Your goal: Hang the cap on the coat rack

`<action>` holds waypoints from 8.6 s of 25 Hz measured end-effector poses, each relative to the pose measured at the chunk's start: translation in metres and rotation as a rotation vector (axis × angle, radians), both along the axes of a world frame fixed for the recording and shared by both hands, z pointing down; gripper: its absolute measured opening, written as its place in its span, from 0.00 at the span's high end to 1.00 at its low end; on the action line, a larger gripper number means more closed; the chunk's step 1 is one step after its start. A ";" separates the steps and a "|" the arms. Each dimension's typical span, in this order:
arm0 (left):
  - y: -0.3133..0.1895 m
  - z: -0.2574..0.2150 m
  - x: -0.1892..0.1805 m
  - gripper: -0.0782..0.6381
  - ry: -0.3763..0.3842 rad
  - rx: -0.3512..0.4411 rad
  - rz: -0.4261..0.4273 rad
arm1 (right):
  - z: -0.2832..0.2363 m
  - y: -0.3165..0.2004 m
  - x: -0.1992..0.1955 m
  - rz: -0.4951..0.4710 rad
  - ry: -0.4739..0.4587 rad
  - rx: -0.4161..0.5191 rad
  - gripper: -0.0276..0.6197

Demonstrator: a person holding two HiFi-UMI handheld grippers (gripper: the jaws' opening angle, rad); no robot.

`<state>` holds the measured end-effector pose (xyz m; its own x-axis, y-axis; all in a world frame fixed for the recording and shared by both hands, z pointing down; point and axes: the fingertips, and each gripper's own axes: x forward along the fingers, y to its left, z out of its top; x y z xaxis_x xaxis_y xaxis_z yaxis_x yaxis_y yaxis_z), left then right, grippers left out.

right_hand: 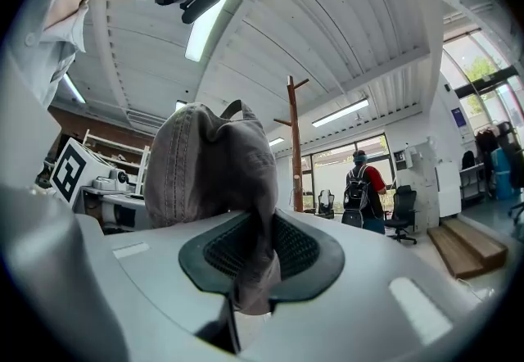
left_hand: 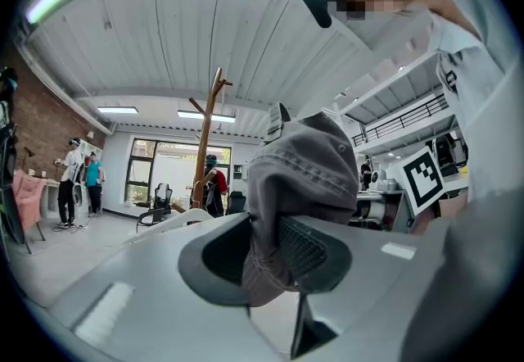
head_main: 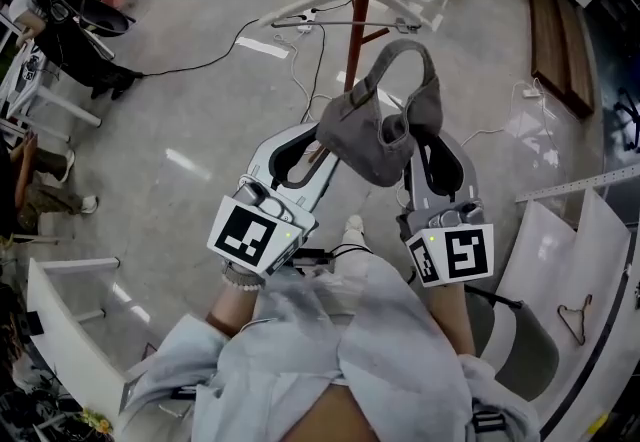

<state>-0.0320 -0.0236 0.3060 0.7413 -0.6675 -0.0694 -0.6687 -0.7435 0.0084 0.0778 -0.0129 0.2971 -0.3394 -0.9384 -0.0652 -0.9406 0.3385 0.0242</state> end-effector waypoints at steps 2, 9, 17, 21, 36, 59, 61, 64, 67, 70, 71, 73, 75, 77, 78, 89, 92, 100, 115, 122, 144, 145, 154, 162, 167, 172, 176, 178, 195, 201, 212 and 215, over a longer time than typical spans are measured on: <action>-0.015 0.000 0.010 0.75 0.001 -0.004 -0.015 | 0.000 -0.017 0.010 -0.016 -0.001 -0.003 0.85; -0.061 -0.005 0.046 0.75 -0.012 -0.001 -0.059 | -0.004 -0.067 0.045 -0.071 0.007 -0.011 0.85; -0.092 -0.010 0.074 0.75 -0.015 0.002 -0.111 | -0.009 -0.103 0.073 -0.123 0.003 -0.011 0.85; -0.099 -0.012 0.075 0.75 -0.035 -0.004 -0.122 | -0.010 -0.111 0.073 -0.133 -0.007 -0.014 0.85; -0.120 -0.019 0.062 0.75 -0.008 -0.005 -0.128 | -0.019 -0.131 0.062 -0.131 0.005 -0.012 0.85; -0.170 -0.005 0.049 0.75 0.015 -0.045 -0.095 | -0.008 -0.177 0.048 -0.087 0.022 -0.038 0.85; -0.175 -0.004 0.047 0.75 0.014 -0.048 -0.100 | -0.007 -0.182 0.047 -0.088 0.025 -0.042 0.85; -0.183 0.000 0.046 0.75 0.009 -0.065 -0.109 | -0.003 -0.189 0.047 -0.086 0.025 -0.050 0.85; -0.190 0.004 0.046 0.75 0.002 -0.064 -0.107 | 0.001 -0.196 0.047 -0.084 0.020 -0.066 0.85; -0.199 0.006 0.047 0.75 -0.011 -0.061 -0.110 | 0.005 -0.205 0.048 -0.082 0.007 -0.077 0.85; -0.201 0.007 0.048 0.75 -0.013 -0.057 -0.110 | 0.005 -0.208 0.049 -0.081 0.000 -0.080 0.85; -0.207 0.008 0.049 0.75 -0.012 -0.052 -0.109 | 0.006 -0.215 0.050 -0.079 -0.011 -0.085 0.85; -0.213 0.010 0.048 0.75 -0.012 -0.058 -0.112 | 0.008 -0.220 0.050 -0.078 -0.015 -0.091 0.85; -0.218 0.012 0.047 0.75 -0.016 -0.063 -0.116 | 0.011 -0.226 0.049 -0.078 -0.017 -0.100 0.85; -0.220 0.014 0.046 0.75 -0.016 -0.067 -0.118 | 0.012 -0.228 0.049 -0.079 -0.015 -0.106 0.85; -0.248 0.039 0.042 0.75 -0.005 -0.138 -0.142 | 0.037 -0.256 0.043 -0.109 0.043 -0.169 0.85; -0.255 0.044 0.043 0.75 -0.015 -0.152 -0.143 | 0.043 -0.264 0.043 -0.103 0.044 -0.195 0.85; -0.271 0.062 0.044 0.75 -0.026 -0.196 -0.143 | 0.061 -0.280 0.044 -0.087 0.067 -0.239 0.85; -0.283 0.095 0.046 0.75 -0.078 -0.249 -0.146 | 0.096 -0.295 0.045 -0.062 0.086 -0.308 0.85; -0.291 0.098 0.048 0.75 -0.077 -0.246 -0.145 | 0.098 -0.303 0.046 -0.045 0.114 -0.285 0.85; -0.291 0.093 0.039 0.75 -0.048 -0.223 -0.143 | 0.097 -0.307 0.052 -0.005 0.118 -0.259 0.74; -0.291 0.092 0.039 0.75 -0.046 -0.221 -0.144 | 0.095 -0.306 0.053 0.002 0.109 -0.253 0.73; -0.273 0.063 0.033 0.75 -0.055 -0.144 -0.158 | 0.067 -0.282 0.056 0.031 0.123 -0.179 0.74; -0.249 0.033 0.034 0.80 -0.061 -0.071 -0.139 | 0.036 -0.257 0.057 0.053 0.073 -0.099 0.90; -0.234 0.011 0.028 0.87 -0.035 -0.030 -0.163 | 0.019 -0.240 0.055 0.059 0.076 -0.058 0.95; -0.220 -0.003 0.028 0.88 -0.013 -0.014 -0.152 | 0.006 -0.225 0.052 0.046 0.060 -0.032 0.95; -0.211 -0.002 0.030 0.89 -0.028 -0.021 -0.137 | 0.000 -0.216 0.049 0.029 0.060 -0.017 0.95; -0.207 -0.002 0.030 0.89 -0.034 -0.019 -0.131 | -0.002 -0.211 0.046 0.013 0.066 -0.015 0.95; -0.194 0.002 0.033 0.89 -0.047 -0.011 -0.100 | -0.003 -0.197 0.035 -0.034 0.084 -0.021 0.95; -0.197 0.006 0.031 0.89 -0.053 -0.019 -0.098 | -0.004 -0.199 0.034 -0.025 0.093 -0.010 0.95; -0.199 0.009 0.033 0.89 -0.052 -0.029 -0.084 | 0.004 -0.202 0.035 -0.021 0.110 -0.030 0.95; -0.200 0.010 0.033 0.89 -0.045 -0.034 -0.083 | 0.005 -0.202 0.035 -0.018 0.117 -0.034 0.95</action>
